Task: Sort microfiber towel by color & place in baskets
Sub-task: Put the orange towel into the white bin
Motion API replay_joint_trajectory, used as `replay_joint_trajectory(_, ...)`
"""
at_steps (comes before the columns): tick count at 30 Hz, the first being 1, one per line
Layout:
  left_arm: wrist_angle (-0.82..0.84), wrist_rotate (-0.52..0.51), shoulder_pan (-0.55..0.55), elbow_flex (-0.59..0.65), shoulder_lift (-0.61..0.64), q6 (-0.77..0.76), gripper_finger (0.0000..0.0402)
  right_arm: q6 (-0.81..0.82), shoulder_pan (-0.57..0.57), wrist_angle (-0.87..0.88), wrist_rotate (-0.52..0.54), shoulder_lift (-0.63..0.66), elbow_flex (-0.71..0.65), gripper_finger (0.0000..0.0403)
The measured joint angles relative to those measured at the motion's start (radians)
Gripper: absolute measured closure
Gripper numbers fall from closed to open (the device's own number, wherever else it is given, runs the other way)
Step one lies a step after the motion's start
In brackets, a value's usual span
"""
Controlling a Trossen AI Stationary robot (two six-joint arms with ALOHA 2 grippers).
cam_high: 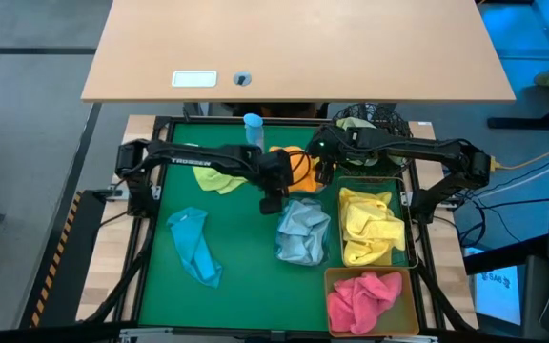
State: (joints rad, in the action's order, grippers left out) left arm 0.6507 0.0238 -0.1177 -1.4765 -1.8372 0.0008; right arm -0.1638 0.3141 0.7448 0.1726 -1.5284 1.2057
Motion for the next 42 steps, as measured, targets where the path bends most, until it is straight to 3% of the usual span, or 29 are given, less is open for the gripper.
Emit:
replay_joint_trajectory(13, -0.237, -0.095, -0.088, -0.001, -0.048, 0.012, 0.0267, 0.002, 0.000, -0.002, -0.044, 0.000, 0.000, 0.0162)
replay_joint_trajectory(19, -0.233, -0.106, -0.136, -0.001, -0.103, 0.005, 0.0267, 0.002, 0.000, -0.006, -0.067, 0.000, -0.001, 0.0162)
replay_joint_trajectory(25, -0.237, -0.081, -0.149, -0.001, -0.147, 0.004, 0.0267, -0.003, 0.000, -0.074, -0.179, -0.010, -0.017, 0.0162)
replay_joint_trajectory(42, -0.233, -0.059, -0.146, 0.001, -0.150, 0.010, 0.0267, -0.001, 0.002, -0.381, -0.196, -0.107, -0.217, 0.0162)
